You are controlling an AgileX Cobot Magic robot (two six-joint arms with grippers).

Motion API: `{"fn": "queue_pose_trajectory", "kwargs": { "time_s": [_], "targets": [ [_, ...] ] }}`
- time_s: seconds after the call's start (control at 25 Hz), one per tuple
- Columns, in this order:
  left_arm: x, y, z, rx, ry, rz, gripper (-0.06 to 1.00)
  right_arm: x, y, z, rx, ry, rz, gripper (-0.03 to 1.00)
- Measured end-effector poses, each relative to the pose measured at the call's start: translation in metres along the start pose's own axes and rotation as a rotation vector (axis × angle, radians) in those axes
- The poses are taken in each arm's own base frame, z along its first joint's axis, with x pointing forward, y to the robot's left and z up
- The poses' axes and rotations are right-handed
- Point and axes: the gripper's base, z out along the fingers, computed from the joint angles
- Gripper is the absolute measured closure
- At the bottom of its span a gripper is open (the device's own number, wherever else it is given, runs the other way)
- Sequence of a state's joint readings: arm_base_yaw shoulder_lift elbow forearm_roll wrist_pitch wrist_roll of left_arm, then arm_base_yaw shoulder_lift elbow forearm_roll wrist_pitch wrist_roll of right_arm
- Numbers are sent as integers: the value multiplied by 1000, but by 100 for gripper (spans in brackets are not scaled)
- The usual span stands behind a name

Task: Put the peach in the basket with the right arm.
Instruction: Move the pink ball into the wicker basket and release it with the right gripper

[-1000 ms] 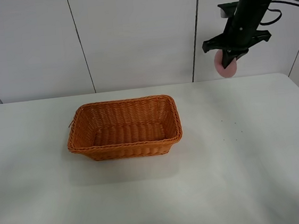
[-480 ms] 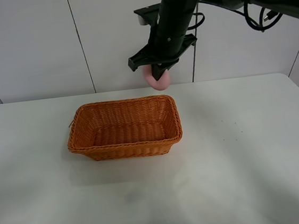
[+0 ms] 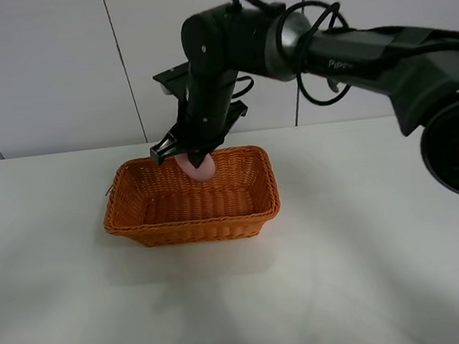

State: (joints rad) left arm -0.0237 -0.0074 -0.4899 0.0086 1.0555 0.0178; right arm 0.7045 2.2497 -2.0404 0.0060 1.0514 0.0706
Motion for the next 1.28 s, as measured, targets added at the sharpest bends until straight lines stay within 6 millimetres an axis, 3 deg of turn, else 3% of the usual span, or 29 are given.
{"fn": "queue_pose_trajectory", "kwargs": {
  "time_s": [0.16,0.28,0.4,0.48,0.64,0.72,0.88,1.16,1.28],
  "targets": [
    [0,0,0,0,0,0,-5,5,-1,48,2,26,0,97],
    [0,0,0,0,0,0,-5,12,-1,73,6,68,1,97],
    [0,0,0,0,0,0,-5,16,-2,82,7,92,1,93],
    [0,0,0,0,0,0,-5,15,-2,82,7,90,1,83],
    [0,0,0,0,0,0,-5,11,-1,74,7,93,5,43],
    [0,0,0,0,0,0,-5,3,-1,65,6,69,5,33],
    [0,0,0,0,0,0,-5,-15,1,37,2,20,4,28],
    [0,0,0,0,0,0,-5,-44,3,-25,-4,-124,1,28],
    [0,0,0,0,0,0,-5,-48,0,-36,5,-156,2,28]
  ]
}}
